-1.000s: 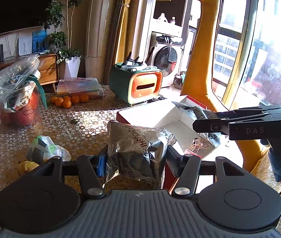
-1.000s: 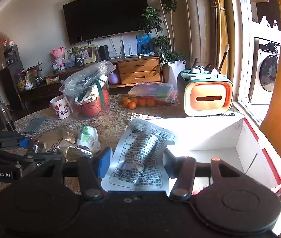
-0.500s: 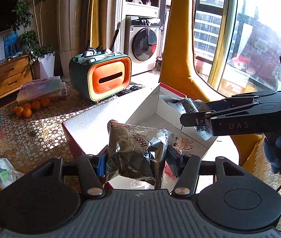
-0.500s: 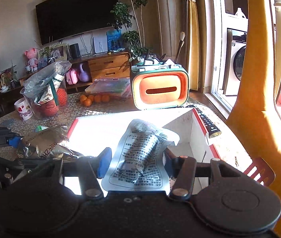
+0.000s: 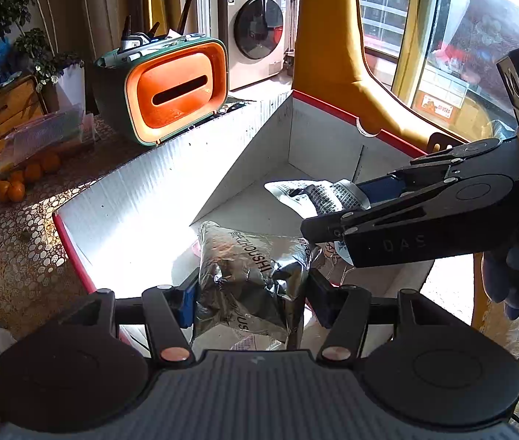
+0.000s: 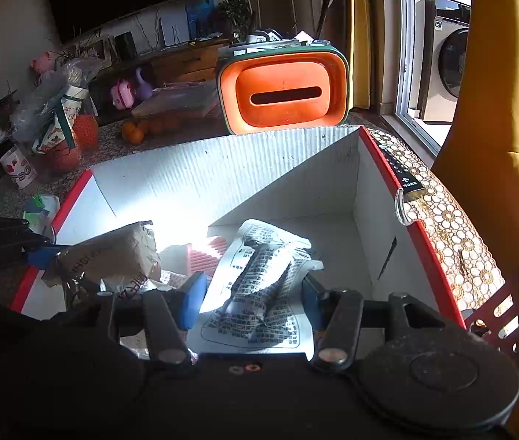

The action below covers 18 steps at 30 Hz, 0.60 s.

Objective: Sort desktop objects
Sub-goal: 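Open both grippers to drop the foil packet and sachet in the box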

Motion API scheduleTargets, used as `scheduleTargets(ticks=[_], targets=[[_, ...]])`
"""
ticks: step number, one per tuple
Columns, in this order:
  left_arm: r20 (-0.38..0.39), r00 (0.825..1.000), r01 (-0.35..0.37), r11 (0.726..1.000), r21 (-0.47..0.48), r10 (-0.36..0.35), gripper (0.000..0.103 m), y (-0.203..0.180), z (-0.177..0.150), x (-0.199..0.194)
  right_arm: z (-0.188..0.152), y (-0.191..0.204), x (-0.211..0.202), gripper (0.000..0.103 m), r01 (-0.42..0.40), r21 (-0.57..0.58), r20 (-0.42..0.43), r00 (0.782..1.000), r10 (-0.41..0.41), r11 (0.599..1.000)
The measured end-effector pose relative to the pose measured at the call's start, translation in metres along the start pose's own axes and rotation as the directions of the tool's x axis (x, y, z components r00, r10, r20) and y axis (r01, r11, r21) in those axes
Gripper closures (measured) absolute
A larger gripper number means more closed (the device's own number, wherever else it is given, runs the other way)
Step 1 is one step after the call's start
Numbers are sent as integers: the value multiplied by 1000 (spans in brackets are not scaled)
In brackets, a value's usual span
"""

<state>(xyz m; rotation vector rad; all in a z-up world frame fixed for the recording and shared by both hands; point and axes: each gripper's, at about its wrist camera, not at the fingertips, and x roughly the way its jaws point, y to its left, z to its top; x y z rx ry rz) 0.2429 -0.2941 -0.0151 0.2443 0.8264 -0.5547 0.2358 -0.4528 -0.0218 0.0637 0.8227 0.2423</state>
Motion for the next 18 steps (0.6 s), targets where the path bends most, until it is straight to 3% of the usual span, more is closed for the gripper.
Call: scheduleTargets(ticks=[5, 14, 18], targets=[[-37, 999, -7, 1000, 6, 7, 45, 2, -2, 11, -2, -1, 9, 47, 10, -3, -32, 999, -10, 1000], [-34, 999, -17, 1000, 11, 18, 44, 1, -1, 12, -6, -2, 14, 43, 21, 4, -62, 998, -21, 1000], [0, 1000, -15, 1000, -12, 15, 35, 4, -3, 4, -7, -3, 11, 41, 30, 14, -55, 998, -29, 999]])
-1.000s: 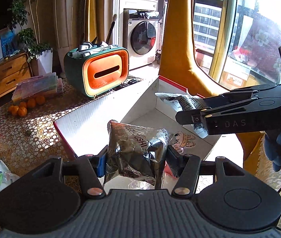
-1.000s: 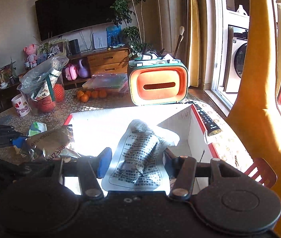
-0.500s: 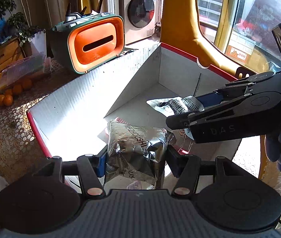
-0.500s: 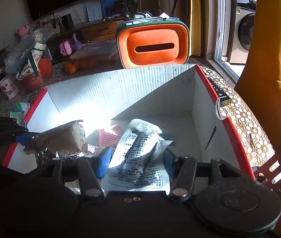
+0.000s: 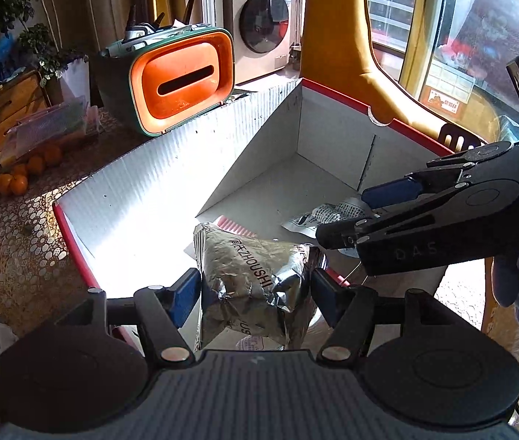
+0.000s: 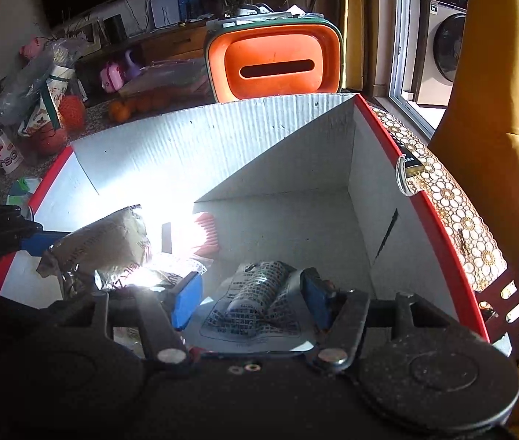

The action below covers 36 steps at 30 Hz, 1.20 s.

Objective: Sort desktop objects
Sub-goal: 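Open both grippers to drop the foil packet and sachet in the box, then withdraw both grippers from the box back over the table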

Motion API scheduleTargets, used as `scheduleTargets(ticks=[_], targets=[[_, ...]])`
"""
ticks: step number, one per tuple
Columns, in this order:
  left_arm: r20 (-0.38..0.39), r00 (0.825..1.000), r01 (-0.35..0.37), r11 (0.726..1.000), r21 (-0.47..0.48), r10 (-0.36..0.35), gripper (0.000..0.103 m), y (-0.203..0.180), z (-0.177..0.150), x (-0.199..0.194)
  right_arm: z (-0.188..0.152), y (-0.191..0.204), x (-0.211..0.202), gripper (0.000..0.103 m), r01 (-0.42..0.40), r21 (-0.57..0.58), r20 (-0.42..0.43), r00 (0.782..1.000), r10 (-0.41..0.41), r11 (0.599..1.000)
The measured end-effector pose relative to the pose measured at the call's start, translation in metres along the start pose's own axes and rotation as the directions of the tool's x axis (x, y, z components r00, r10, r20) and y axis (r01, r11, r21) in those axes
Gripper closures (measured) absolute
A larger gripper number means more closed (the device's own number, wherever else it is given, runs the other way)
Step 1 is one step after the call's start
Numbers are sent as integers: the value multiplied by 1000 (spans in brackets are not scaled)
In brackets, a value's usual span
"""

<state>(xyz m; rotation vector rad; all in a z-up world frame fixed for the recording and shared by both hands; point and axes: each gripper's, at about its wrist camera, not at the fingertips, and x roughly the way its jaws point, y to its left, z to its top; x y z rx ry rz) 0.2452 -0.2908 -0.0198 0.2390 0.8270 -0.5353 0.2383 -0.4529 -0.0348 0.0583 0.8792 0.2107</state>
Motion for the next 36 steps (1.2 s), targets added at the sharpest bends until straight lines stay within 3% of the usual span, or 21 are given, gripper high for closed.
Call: scheduleTargets(ticks=[15, 22, 36], targets=[[144, 988, 54, 998, -35, -49, 31, 1, -10, -63, 3, 15, -36, 30, -6, -7, 75, 997, 6, 1000], [198, 980, 47, 997, -67, -33, 31, 9, -22, -96, 1, 34, -58, 23, -27, -25, 109, 994, 30, 999], [269, 963, 13, 996, -84, 10, 31, 28, -58, -155, -8, 83, -100, 18, -86, -38, 183, 979, 92, 996]])
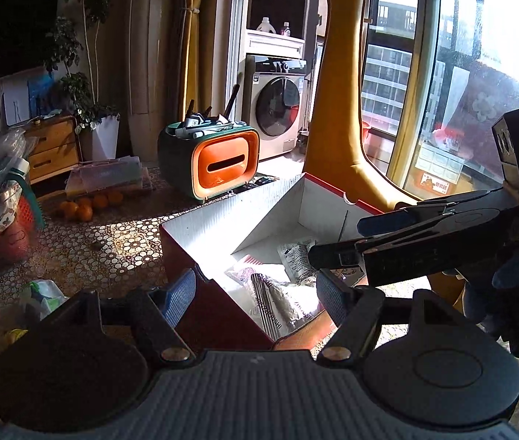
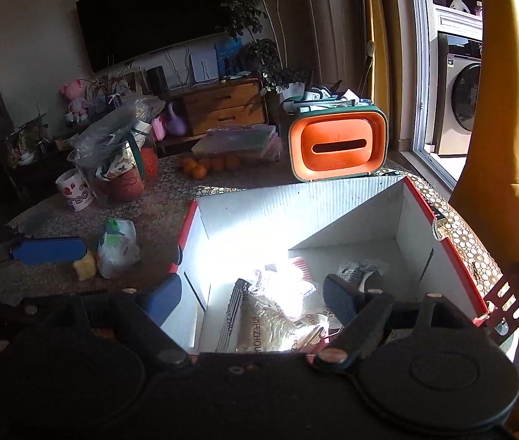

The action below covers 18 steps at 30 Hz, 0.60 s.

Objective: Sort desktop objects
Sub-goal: 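Withdraw both grippers from the box back over the table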

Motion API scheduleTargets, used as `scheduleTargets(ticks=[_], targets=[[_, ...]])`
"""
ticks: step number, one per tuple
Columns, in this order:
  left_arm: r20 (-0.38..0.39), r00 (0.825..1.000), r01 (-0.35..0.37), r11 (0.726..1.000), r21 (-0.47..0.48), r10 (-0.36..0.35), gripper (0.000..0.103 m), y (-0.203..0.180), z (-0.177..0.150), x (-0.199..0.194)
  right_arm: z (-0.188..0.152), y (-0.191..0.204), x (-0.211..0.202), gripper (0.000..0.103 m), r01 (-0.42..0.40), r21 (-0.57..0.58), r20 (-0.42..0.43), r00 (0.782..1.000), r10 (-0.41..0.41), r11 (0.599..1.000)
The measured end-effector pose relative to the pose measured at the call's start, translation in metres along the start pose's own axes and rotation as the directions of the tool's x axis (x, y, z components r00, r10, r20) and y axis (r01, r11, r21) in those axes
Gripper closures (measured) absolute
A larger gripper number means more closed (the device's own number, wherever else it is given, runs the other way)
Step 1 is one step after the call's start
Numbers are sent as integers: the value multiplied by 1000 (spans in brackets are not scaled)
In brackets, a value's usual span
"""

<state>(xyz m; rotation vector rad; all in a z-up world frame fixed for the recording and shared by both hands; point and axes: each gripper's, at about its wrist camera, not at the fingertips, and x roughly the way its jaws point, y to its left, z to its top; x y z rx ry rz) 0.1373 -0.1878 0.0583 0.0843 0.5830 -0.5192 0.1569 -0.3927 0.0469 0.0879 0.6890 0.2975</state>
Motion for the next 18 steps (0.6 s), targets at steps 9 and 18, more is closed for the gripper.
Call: scheduleTargets(ticks=[9, 18], targets=[[39, 998, -38, 999, -34, 39, 31, 28, -22, -43, 0, 46, -15, 12, -39, -43, 38, 998, 41, 998], [61, 994, -90, 992, -89, 95, 25, 63, -54, -80, -9, 93, -15, 7, -72, -87, 45, 996, 76, 994]])
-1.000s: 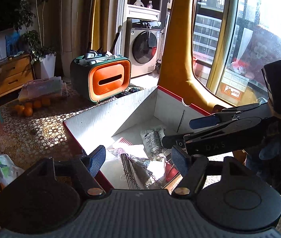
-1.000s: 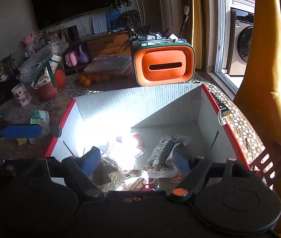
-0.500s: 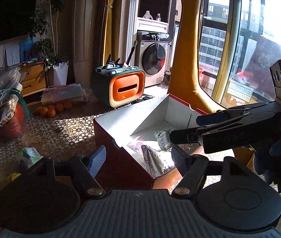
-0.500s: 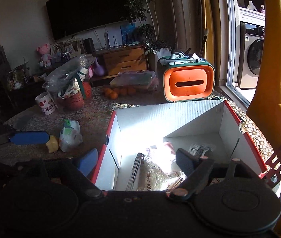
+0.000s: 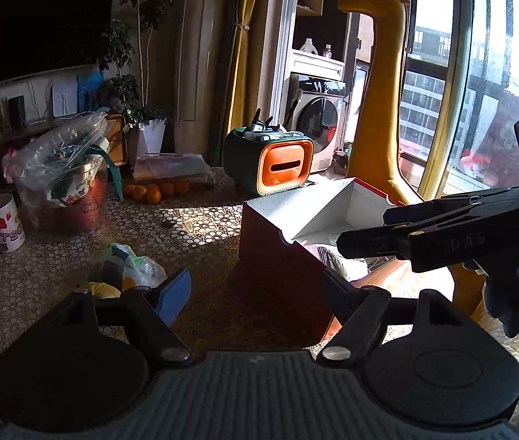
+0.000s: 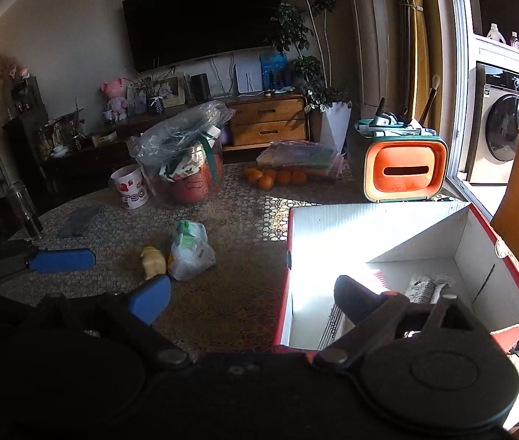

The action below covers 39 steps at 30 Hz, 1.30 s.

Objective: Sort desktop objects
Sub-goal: 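Withdraw both grippers from the box back over the table, then grasp the black bead bag with the left gripper while the right grasps the small dark bottle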

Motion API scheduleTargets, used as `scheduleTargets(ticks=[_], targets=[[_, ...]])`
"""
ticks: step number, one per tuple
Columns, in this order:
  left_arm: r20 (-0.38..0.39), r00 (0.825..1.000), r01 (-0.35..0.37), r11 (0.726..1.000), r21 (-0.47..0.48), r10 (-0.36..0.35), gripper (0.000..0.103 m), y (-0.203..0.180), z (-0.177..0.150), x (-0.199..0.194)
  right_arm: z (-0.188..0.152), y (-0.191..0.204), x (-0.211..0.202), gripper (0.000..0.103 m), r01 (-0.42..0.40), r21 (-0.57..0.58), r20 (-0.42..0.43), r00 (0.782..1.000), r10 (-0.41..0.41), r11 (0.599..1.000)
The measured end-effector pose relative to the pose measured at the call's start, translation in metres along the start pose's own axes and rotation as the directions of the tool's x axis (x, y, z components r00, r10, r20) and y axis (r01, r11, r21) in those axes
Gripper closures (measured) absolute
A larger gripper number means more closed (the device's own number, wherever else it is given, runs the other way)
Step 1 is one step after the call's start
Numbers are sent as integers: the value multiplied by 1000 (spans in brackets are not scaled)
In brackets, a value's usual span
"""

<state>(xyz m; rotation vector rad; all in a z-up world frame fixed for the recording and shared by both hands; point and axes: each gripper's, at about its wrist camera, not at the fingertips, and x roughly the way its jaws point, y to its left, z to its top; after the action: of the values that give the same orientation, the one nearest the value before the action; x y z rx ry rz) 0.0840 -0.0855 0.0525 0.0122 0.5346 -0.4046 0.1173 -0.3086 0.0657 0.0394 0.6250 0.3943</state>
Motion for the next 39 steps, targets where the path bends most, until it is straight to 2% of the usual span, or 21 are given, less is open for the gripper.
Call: scheduleTargets(ticks=[8, 15, 18, 19, 24, 29, 34, 39], targets=[[-3, 999, -41, 999, -32, 41, 21, 32, -28, -27, -5, 43, 10, 6, -33, -32, -4, 999, 33, 999], [-25, 997, -77, 996, -35, 76, 16, 57, -55, -33, -12, 69, 26, 5, -46, -41, -34, 998, 45, 998], [-34, 995, -91, 995, -32, 90, 7, 65, -68, -32, -15, 78, 34, 5, -51, -39, -48, 998, 49, 998], [-37, 995, -94, 995, -30, 93, 0, 67, -71, -32, -15, 80, 37, 5, -52, -40, -51, 997, 50, 998], [-73, 993, -95, 995, -40, 92, 0, 80, -87, -21, -20, 95, 56, 5, -56, -65, -79, 996, 50, 996], [-97, 987, -130, 991, -39, 126, 0, 94, -98, -3, -29, 105, 83, 6, -60, -87, -127, 991, 49, 994], [-140, 980, -153, 986, -59, 143, 0, 109, -105, 19, -40, 112, 113, 12, -73, -116, -185, 982, 50, 991], [-169, 974, -163, 984, -65, 150, 0, 119, -111, 37, -50, 124, 139, 16, -92, -213, -235, 971, 40, 973]])
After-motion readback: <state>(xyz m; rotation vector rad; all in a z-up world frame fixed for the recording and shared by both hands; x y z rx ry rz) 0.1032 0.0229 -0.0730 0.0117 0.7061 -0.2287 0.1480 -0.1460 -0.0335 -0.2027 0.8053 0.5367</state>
